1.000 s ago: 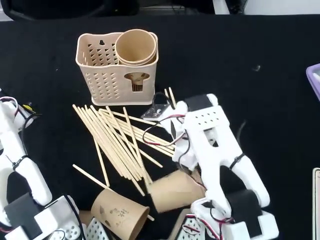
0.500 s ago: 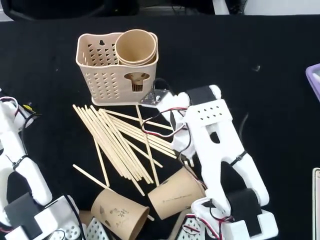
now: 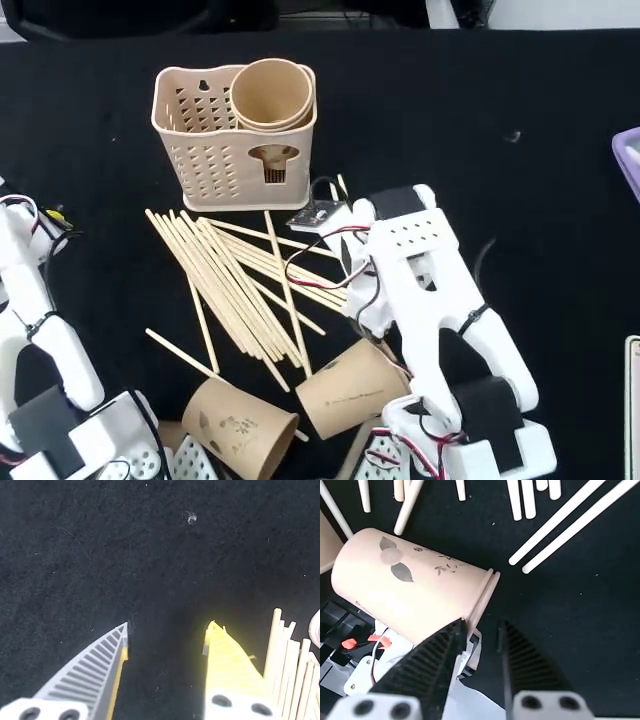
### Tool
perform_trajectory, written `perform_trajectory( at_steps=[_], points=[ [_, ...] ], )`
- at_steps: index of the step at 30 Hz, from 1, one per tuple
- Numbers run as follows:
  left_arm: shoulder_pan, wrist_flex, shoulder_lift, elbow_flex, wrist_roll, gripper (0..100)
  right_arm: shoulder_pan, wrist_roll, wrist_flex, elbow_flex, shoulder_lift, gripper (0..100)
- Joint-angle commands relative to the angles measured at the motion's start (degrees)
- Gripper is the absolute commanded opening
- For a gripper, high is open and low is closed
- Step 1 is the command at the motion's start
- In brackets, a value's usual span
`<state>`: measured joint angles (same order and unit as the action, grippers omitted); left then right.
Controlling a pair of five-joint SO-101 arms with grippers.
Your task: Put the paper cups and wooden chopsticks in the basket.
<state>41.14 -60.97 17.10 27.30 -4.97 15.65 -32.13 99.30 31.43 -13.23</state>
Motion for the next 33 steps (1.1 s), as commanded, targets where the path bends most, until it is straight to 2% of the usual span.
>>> perform_trajectory(
  at_steps=[1, 7, 11, 17, 22, 27, 33],
  points=[
    [0.0, 1.3, 2.1, -0.6, -0.4, 24, 0.4, 0.0, 2.0, 0.8, 0.2, 11.3],
    [0.0, 1.3, 2.1, -0.6, -0.4, 24, 3.3, 0.8, 2.0, -3.7, -0.2, 11.3],
    [0.0, 1.2, 2.1, -0.5, -0.4, 24, 4.0, 4.9, 2.0, -7.7, -0.2, 12.5],
    [0.0, 1.2, 2.1, -0.5, -0.4, 24, 10.5, 5.2, 2.0, -4.6, -0.5, 27.6],
    [0.0, 1.2, 2.1, -0.5, -0.4, 24, 11.8, 7.4, 2.1, -3.8, -6.5, 24.3],
    [0.0, 1.3, 2.1, -0.5, -0.4, 24, 12.0, 7.4, 2.1, 4.0, -13.9, 21.3],
    [0.0, 1.3, 2.1, -0.5, -0.4, 24, 9.1, 7.4, 2.1, 4.3, -15.6, 21.2]
  ],
)
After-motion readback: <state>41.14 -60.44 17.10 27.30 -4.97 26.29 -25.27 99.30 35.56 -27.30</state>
